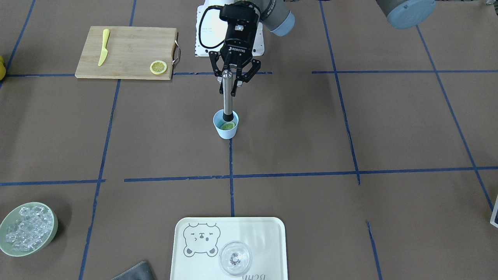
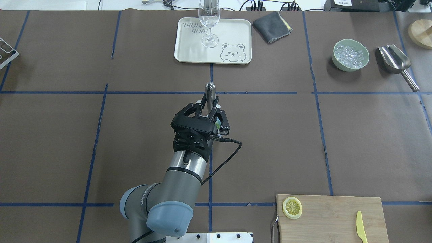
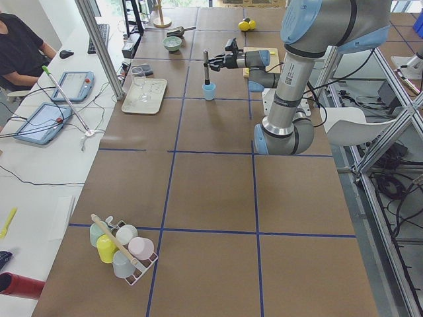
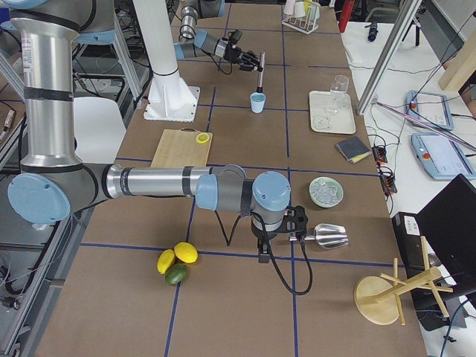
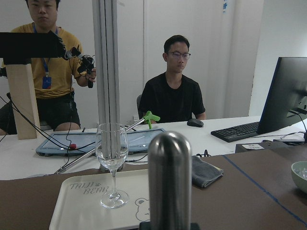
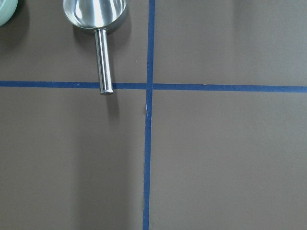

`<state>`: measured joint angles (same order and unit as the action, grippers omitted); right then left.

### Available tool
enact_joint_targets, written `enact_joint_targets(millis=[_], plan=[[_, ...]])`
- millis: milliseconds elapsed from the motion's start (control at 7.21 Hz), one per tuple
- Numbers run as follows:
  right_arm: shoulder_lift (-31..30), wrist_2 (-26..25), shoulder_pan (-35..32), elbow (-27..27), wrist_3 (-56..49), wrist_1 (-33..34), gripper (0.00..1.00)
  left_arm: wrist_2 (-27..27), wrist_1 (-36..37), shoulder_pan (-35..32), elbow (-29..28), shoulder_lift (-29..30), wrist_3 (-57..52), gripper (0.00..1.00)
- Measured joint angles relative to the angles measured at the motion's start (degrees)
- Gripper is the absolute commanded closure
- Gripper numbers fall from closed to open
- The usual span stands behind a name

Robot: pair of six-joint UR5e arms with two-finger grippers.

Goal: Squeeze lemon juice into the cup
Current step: 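Press the muddler down into the cup onto the lemon slice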

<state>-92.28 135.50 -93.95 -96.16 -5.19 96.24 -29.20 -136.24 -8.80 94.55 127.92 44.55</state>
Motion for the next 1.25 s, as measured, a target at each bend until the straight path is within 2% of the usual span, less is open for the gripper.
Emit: enact_joint_targets(millis=[416, 832, 1248], plan=[[0.1, 0.0, 0.0, 0.0, 0.0, 0.0, 0.0, -1.4, -0.2, -0.4, -1.2, 0.3, 0.1, 1.0], [0.3, 0.0, 0.0, 0.0, 0.0, 0.0, 0.0, -3.6, -4.6, -0.4, -4.5, 0.9, 0.2, 1.0], [0.4, -0.1, 0.0, 0.0, 0.0, 0.1, 0.0, -4.2, -5.5, -0.4, -6.8, 1.0, 0.2, 1.0]])
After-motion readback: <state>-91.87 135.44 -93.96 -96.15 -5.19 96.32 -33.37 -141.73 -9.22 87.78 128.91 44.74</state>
